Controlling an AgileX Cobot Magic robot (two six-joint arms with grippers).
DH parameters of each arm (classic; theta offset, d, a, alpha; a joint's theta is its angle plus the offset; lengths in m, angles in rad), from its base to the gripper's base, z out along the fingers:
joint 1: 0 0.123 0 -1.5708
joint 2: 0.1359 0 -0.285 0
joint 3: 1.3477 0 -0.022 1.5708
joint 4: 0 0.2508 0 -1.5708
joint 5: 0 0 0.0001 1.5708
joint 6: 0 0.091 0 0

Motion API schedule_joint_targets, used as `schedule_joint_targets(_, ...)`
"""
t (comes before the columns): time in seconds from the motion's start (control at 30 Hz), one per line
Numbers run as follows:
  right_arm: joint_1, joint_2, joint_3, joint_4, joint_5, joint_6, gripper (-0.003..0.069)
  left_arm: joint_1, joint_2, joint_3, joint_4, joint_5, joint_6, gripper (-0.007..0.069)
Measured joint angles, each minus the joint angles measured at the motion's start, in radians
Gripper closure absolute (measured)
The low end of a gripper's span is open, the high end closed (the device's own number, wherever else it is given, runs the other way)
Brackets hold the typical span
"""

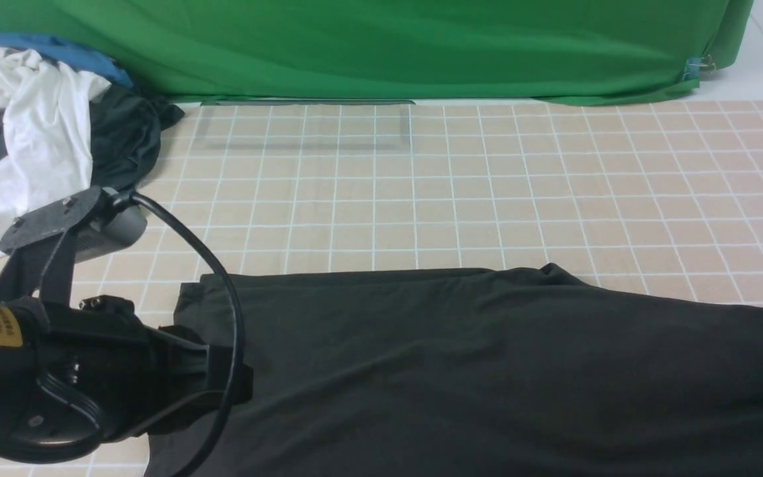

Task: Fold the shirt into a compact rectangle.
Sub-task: 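Pull the folded dark garment lengthwise by its ends to straighten it flat on the table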

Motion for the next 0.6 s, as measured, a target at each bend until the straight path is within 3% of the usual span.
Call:
schedule_joint_targets(0.13, -0.006, 0.000, 0.000, 0.015, 0.000, -0.049, 0.0501, 0.000, 0.000, 0.000, 0.001, 0.000, 0.000, 0.0612)
schedule_joint_targets(0.3, -0.039, 0.000, 0.000, 0.087, -0.007, -0.113, 0.0278, 0.000, 0.000, 0.000, 0.002, 0.000, 0.000, 0.0612)
schedule_joint_targets(0.6, -0.157, 0.000, 0.000, 0.235, -0.007, -0.245, 0.0239, 0.000, 0.000, 0.000, 0.010, -0.001, 0.000, 0.0612)
